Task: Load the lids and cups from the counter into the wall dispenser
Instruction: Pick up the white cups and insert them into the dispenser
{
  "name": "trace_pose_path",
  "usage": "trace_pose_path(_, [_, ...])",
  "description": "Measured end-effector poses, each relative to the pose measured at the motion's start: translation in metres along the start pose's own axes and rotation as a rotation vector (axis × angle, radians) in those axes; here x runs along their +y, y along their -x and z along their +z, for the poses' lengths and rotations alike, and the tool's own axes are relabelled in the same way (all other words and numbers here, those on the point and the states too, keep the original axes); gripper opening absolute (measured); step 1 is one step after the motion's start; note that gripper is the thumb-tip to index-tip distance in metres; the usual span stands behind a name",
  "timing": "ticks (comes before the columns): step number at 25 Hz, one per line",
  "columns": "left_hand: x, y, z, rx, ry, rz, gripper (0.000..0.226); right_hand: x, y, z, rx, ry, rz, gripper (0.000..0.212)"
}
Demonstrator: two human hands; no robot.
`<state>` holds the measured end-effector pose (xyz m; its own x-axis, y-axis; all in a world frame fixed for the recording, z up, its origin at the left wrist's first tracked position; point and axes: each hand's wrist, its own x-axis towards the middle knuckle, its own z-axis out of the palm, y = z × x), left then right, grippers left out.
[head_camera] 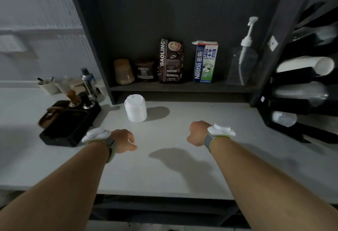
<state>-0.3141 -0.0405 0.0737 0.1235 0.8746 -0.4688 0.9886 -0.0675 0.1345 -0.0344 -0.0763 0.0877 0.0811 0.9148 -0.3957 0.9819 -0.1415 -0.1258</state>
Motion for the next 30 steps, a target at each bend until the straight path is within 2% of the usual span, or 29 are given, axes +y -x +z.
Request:
trace_pose_path(3, [-0.016,-0.033,-0.004,0.041,0.157,-0.012,0.039,-0.015,-0.042,0.000,0.011,-0.102,-0.009,0.019])
trace_pose_path(5, [-0.032,-0.054,-0.003,0.115,0.389,-0.064,0.031,-0.025,-0.067,-0.001,0.012,-0.228,-0.027,0.029])
trace_pose_path(9, [-0.051,-0.111,-0.009,0.217,1.001,-0.270,0.047,-0.053,-0.130,0.000,-0.075,-0.544,-0.051,0.051])
trace_pose_path(11, [-0.047,-0.129,-0.015,0.190,1.207,-0.304,0.051,-0.067,-0.153,0.002,-0.117,-0.744,-0.052,0.057])
trace_pose_path(12, [-0.045,-0.139,-0.017,0.156,1.279,-0.317,0.061,-0.074,-0.165,0.003,-0.132,-0.850,-0.054,0.058])
trace_pose_path(14, [-0.039,-0.152,-0.020,0.104,1.351,-0.319,0.080,-0.088,-0.180,0.005,-0.148,-1.018,-0.064,0.058])
trace_pose_path(16, [-0.037,-0.172,-0.020,0.072,1.386,-0.330,0.086,-0.106,-0.201,0.008,-0.169,-1.130,-0.077,0.055])
trace_pose_path(20, [-0.039,-0.183,-0.020,0.075,1.389,-0.331,0.076,-0.129,-0.223,0.015,-0.249,-1.207,-0.080,0.051])
trace_pose_path(26, [-0.034,-0.191,-0.022,-0.015,1.477,-0.293,0.071,-0.135,-0.242,0.021,-0.467,-1.357,0.101,0.064])
trace_pose_path(30, [-0.021,-0.190,-0.024,0.025,1.544,-0.257,0.066,-0.127,-0.241,0.025,-0.434,-1.423,0.109,0.038])
